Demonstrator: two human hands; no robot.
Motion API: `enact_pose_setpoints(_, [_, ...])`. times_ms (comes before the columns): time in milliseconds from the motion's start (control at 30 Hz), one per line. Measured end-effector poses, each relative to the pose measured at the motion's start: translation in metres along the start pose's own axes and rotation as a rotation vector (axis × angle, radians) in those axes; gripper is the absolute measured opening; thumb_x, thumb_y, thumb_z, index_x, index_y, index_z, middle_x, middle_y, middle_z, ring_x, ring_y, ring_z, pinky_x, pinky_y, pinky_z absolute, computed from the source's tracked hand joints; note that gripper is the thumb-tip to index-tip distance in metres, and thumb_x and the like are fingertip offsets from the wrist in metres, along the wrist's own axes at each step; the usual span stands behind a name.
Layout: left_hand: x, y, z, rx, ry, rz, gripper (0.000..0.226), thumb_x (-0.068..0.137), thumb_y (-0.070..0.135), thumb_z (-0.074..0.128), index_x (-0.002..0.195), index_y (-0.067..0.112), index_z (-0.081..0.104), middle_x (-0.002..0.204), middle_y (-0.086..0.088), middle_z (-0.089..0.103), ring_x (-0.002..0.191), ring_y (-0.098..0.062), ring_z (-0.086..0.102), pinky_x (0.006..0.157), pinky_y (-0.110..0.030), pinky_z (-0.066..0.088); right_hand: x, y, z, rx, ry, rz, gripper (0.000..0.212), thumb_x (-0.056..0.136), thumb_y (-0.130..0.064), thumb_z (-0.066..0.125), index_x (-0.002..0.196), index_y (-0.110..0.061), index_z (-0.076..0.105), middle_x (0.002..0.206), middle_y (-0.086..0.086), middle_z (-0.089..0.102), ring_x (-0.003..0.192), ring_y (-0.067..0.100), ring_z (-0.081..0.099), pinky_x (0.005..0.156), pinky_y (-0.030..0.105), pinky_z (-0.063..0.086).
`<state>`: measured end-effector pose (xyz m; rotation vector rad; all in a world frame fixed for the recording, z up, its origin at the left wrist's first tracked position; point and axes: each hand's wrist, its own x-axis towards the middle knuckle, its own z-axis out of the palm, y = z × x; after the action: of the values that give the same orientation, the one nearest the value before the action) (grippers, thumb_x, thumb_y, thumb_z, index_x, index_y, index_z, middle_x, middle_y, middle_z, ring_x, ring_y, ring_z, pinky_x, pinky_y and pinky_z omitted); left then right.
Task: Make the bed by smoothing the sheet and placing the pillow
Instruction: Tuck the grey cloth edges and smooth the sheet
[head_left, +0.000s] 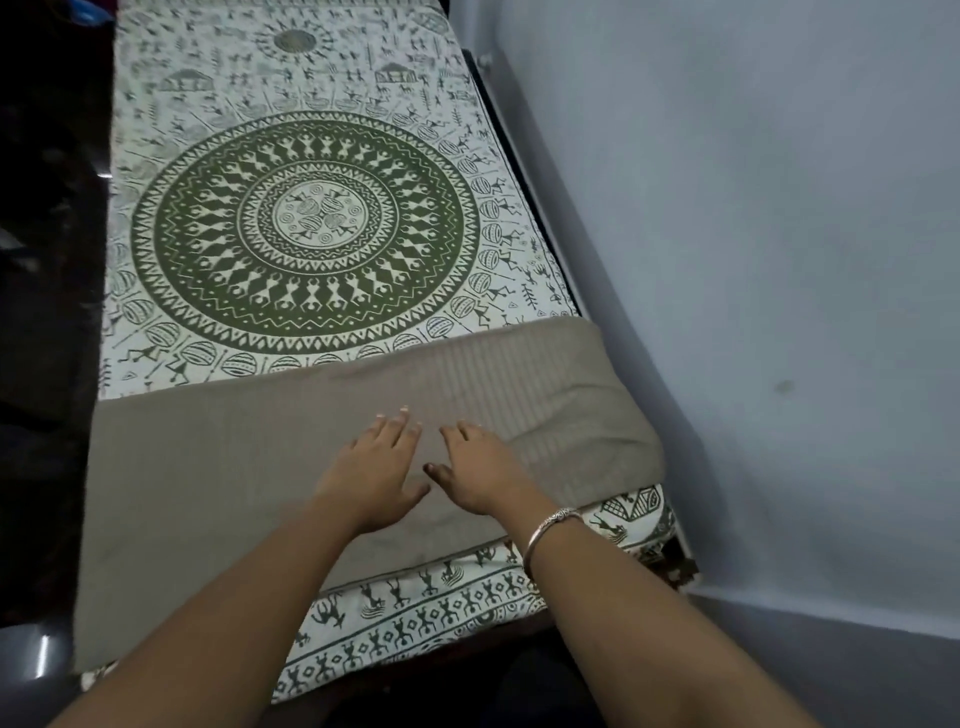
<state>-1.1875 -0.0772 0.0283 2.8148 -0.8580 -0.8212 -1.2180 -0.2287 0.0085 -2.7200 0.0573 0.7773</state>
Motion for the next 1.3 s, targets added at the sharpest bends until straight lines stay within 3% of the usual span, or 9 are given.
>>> enact_pose_setpoints(267, [0.1,0.057,0.055,-0.033,-0.08,-0.002,0.068,0.098,0.045,0.035,0.152,0.016,0.004,0.16,-0.003,-0.004,0.147,-0.022,0.002,0.117,-0.039,0.015,0.036,0.114,0.026,0.096,0.01,0.107,0.054,0.099,-0.041,0.039,0.144,-0.011,0.031,0.15,0.014,0.032,0.136,0.032,0.032,0.112,0.044,0.019])
enact_pose_setpoints(533, [0.231,0.123,0.119,-0.08,-0.052,0.118,0.061,0.098,0.035,0.025,0.151,0.011,0.006,0.16,-0.007,0.001,0.147,-0.022,0.006,0.116,-0.032,0.011,0.092,0.255,0.079,0.058,-0.003,0.259,0.058,0.101,-0.034,0.036,0.149,-0.006,0.02,0.158,0.017,0.013,0.146,0.031,0.01,0.118,0.045,0.005])
enact_pose_setpoints(633, [0.277,0.135,0.134,-0.062,-0.019,0.137,0.066,0.091,0.036,0.008,0.151,0.009,0.006,0.159,-0.01,0.0,0.147,-0.024,0.004,0.116,-0.032,0.01,0.119,0.285,0.088,0.039,0.097,0.25,0.059,0.099,-0.031,0.037,0.15,-0.008,0.017,0.159,0.016,0.012,0.147,0.031,0.005,0.117,0.045,0.003])
enact_pose_setpoints(733, [0.324,0.139,0.151,-0.042,0.068,0.088,0.071,0.085,0.033,0.013,0.151,0.008,0.007,0.159,-0.011,0.002,0.147,-0.026,0.004,0.116,-0.036,0.01,0.152,0.3,0.094,0.046,0.218,0.192,0.06,0.098,-0.026,0.037,0.152,-0.01,0.016,0.16,0.012,0.012,0.147,0.032,0.004,0.117,0.049,0.001])
enact_pose_setpoints(867, [0.359,0.155,0.198,0.007,0.207,-0.12,0.065,0.095,0.034,0.031,0.151,0.008,0.011,0.159,-0.014,0.005,0.145,-0.035,0.006,0.116,-0.053,0.008,0.175,0.337,0.115,0.001,0.3,0.038,0.064,0.091,-0.048,0.022,0.151,-0.026,0.023,0.159,0.001,0.019,0.144,0.039,0.018,0.112,0.06,0.008])
enact_pose_setpoints(967, [0.357,0.183,0.227,-0.006,0.326,-0.156,0.072,0.087,0.041,0.029,0.146,0.001,0.026,0.153,-0.022,0.022,0.14,-0.044,0.021,0.109,-0.064,0.012,0.174,0.38,0.119,-0.028,0.298,0.159,0.072,0.085,-0.066,0.022,0.151,-0.04,0.003,0.161,0.001,0.006,0.143,0.045,0.013,0.108,0.066,0.013])
enact_pose_setpoints(1100, [0.339,0.214,0.243,0.036,0.307,-0.006,0.077,0.089,0.052,0.027,0.148,0.002,0.021,0.155,-0.022,0.018,0.143,-0.039,0.016,0.112,-0.06,0.007,0.156,0.406,0.106,0.14,0.292,0.447,0.066,0.095,-0.058,0.023,0.152,-0.029,0.01,0.158,0.014,0.018,0.141,0.041,0.021,0.109,0.066,0.006])
enact_pose_setpoints(1200, [0.326,0.215,0.251,0.069,0.274,0.121,0.077,0.089,0.049,0.027,0.148,0.0,0.02,0.155,-0.02,0.016,0.144,-0.034,0.013,0.114,-0.056,0.006,0.123,0.384,0.127,-0.012,0.403,0.17,0.059,0.094,-0.043,0.029,0.146,-0.017,0.034,0.151,0.014,0.035,0.137,0.038,0.033,0.107,0.059,0.027])
enact_pose_setpoints(1300, [0.313,0.215,0.256,0.086,0.254,0.214,0.078,0.089,0.051,0.03,0.148,0.001,0.02,0.155,-0.022,0.016,0.144,-0.035,0.013,0.114,-0.054,0.01,0.101,0.389,0.148,0.058,0.327,0.151,0.06,0.093,-0.049,0.028,0.149,-0.027,0.029,0.154,0.008,0.031,0.137,0.038,0.034,0.104,0.054,0.035])
